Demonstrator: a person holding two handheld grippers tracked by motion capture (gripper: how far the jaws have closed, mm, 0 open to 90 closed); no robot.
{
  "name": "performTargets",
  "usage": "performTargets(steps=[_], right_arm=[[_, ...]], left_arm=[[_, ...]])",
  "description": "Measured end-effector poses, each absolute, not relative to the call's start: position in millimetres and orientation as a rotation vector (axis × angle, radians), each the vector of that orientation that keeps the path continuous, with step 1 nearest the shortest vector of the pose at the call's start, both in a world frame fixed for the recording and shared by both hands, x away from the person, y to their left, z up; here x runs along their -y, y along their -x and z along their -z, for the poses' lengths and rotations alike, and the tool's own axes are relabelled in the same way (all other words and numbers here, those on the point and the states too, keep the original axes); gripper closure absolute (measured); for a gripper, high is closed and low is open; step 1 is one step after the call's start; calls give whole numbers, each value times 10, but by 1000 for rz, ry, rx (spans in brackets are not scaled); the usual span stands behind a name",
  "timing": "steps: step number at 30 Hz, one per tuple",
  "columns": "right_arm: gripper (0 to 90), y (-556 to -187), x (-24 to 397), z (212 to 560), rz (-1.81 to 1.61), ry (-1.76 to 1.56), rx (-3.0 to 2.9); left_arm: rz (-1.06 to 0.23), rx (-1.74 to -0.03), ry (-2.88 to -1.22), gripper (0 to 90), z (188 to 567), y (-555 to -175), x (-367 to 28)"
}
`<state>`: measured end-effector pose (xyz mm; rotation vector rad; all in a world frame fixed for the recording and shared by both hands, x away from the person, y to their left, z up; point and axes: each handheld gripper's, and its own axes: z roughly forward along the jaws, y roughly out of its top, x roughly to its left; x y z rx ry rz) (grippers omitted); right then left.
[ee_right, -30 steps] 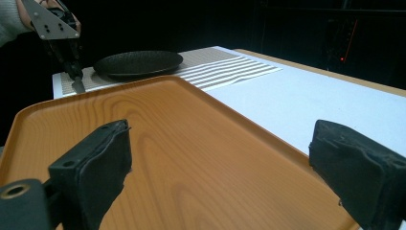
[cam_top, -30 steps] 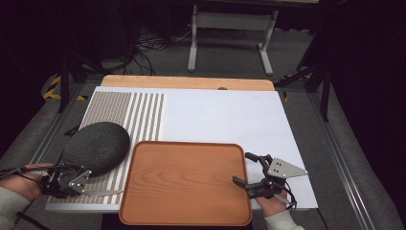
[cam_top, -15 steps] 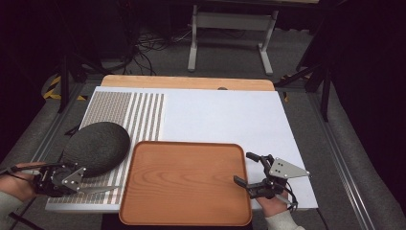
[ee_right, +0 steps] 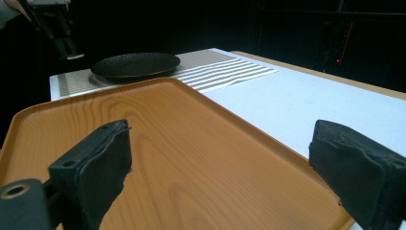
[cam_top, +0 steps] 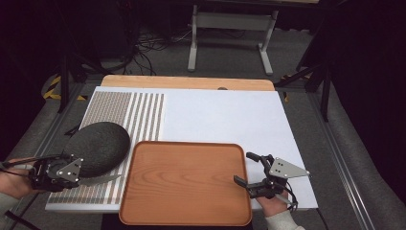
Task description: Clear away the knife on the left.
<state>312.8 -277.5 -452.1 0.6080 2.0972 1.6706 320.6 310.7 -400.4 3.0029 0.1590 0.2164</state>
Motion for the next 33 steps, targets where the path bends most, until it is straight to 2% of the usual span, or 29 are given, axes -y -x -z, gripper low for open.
performTargets(steps=[11,25,26,29,33], right_arm=[[77,-3130,2770,4523,-1670,-610,-2098],[76,-3134,2777,4527,-1677,-613,-2098],[76,-3133,2780,4526,-1674,-614,-2098],[76,-3135,2781,4526,-1674,-614,-2098],[76,-3134,2781,4526,-1673,-613,-2099]], left_arm=[[-186,-269,-2833,802,3773,-3205,-3014],[-178,-423,-2731,802,3616,-3214,-2849],[-184,-504,-2719,802,3593,-3228,-2816],[-171,-601,-2704,802,3583,-3251,-2773],[-139,-612,-2668,802,3574,-3252,-2737]])
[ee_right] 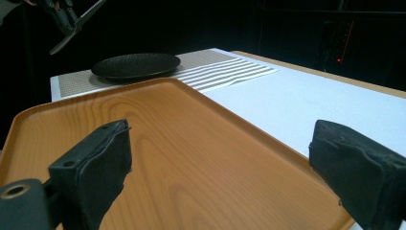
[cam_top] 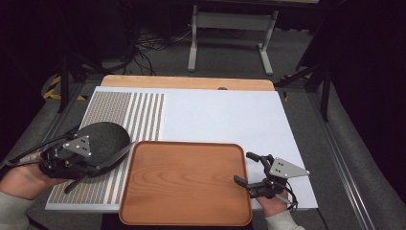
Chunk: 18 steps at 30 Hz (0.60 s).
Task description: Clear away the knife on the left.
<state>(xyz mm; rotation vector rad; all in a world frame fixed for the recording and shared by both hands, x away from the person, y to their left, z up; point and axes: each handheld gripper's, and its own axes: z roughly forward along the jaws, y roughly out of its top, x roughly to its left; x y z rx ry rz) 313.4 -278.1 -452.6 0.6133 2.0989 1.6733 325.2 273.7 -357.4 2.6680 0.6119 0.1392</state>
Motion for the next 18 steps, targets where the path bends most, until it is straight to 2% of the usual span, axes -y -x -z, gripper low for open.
performTargets(steps=[18], right_arm=[[76,-3130,2785,4521,-1673,-611,-2097]], left_arm=[[-78,-642,-2549,802,3518,-3193,-2375]])
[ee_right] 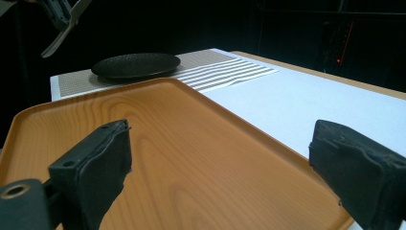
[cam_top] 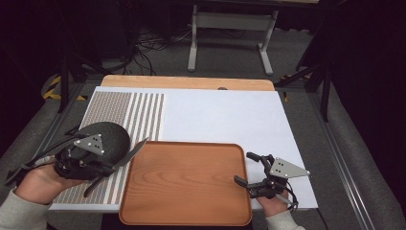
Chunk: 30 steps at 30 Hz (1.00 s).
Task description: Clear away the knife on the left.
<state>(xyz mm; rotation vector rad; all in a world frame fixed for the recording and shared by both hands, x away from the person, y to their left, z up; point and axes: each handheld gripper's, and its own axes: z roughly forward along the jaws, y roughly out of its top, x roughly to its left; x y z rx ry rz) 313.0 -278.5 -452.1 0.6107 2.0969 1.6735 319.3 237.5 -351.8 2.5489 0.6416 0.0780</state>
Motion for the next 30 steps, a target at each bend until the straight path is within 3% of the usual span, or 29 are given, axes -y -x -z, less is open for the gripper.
performTargets(steps=[30], right_arm=[[76,-3123,2810,4516,-1669,-607,-2096]], left_arm=[[12,-553,-2485,801,3761,-3167,-1727]])
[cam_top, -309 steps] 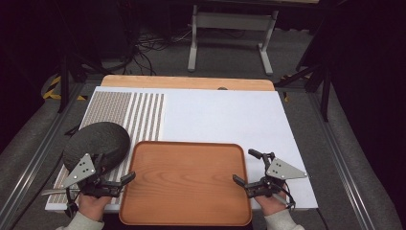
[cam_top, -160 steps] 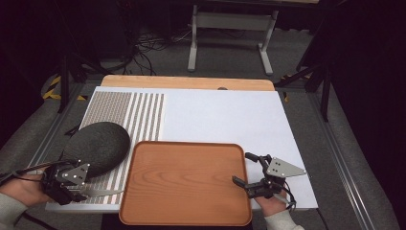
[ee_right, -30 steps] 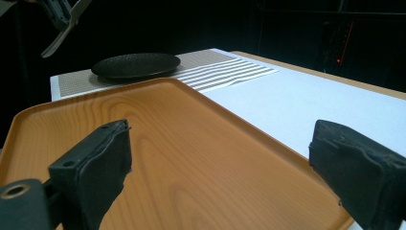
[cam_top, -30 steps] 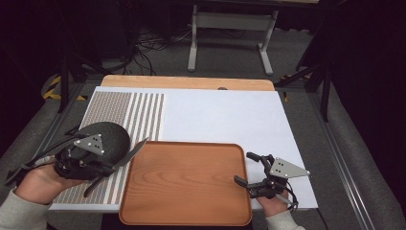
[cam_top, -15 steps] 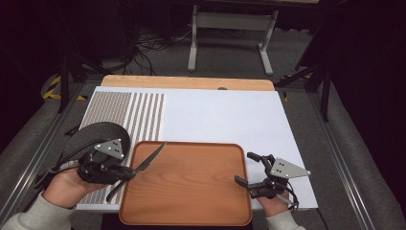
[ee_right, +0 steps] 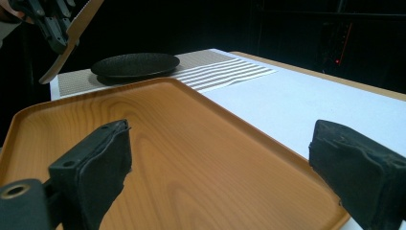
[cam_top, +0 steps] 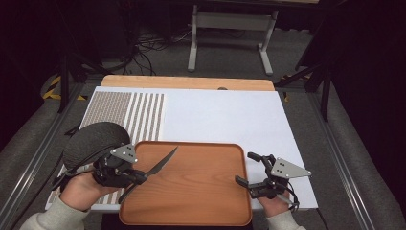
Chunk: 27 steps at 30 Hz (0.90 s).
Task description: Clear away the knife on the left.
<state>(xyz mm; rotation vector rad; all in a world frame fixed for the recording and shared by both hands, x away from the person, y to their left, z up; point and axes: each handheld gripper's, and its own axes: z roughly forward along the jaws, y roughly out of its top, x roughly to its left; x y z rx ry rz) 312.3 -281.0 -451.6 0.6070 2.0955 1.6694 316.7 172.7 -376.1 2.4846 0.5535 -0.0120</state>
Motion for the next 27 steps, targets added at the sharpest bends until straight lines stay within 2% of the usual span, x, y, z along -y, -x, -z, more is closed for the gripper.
performTargets(steps=[18,27], right_arm=[[76,-3128,2810,4525,-1675,-609,-2096],[76,-3128,2815,4529,-1671,-609,-2099]], left_arm=[[102,-560,-2403,802,4008,-3244,-1620],[134,-574,-2445,801,4090,-3268,-1563]])
